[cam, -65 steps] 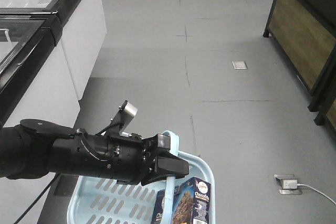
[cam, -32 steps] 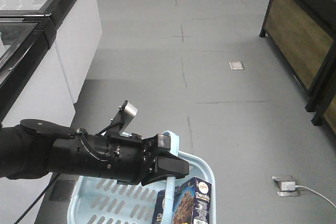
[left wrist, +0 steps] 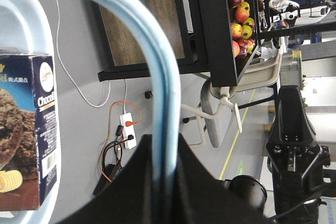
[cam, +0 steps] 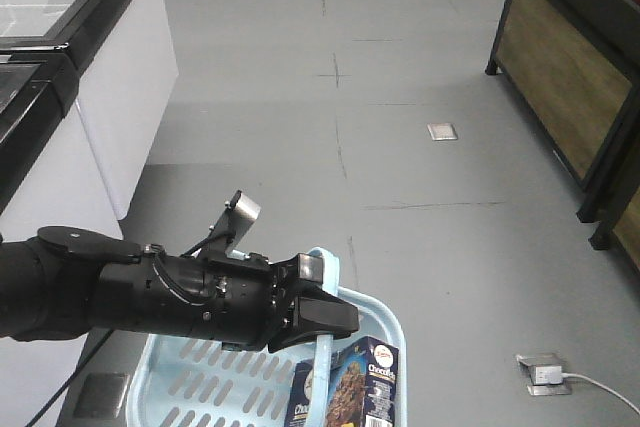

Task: Left arm holds basket, right arm returns cookies
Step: 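Hold the basket low in front with the left gripper, then drive forward toward the drink shelves holding the basket in the left gripper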

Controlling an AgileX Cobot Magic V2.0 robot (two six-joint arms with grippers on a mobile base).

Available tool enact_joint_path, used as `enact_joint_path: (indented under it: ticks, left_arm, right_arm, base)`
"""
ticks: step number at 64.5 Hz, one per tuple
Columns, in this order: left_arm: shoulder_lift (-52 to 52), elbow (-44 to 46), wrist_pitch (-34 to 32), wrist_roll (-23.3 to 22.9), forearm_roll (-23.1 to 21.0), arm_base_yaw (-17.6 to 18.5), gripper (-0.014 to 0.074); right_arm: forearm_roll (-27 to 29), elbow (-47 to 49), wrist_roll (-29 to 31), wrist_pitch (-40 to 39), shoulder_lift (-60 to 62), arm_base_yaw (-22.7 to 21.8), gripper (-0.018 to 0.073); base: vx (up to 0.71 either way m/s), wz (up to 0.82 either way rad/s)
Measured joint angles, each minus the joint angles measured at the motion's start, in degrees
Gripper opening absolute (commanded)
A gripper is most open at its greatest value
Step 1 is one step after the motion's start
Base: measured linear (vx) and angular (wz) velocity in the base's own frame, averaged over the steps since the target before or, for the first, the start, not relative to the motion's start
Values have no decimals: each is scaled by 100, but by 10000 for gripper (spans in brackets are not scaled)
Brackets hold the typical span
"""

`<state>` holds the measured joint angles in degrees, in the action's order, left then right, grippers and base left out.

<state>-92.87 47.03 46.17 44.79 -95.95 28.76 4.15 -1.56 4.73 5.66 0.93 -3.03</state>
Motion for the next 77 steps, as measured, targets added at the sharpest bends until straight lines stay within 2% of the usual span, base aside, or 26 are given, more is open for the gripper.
enact_joint_path:
  ticks: [77]
  left_arm:
    - [0,0,0,0,-7,0,-7]
  right_arm:
    - [0,0,0,0,0,0,-8]
  base:
    - [21,-1]
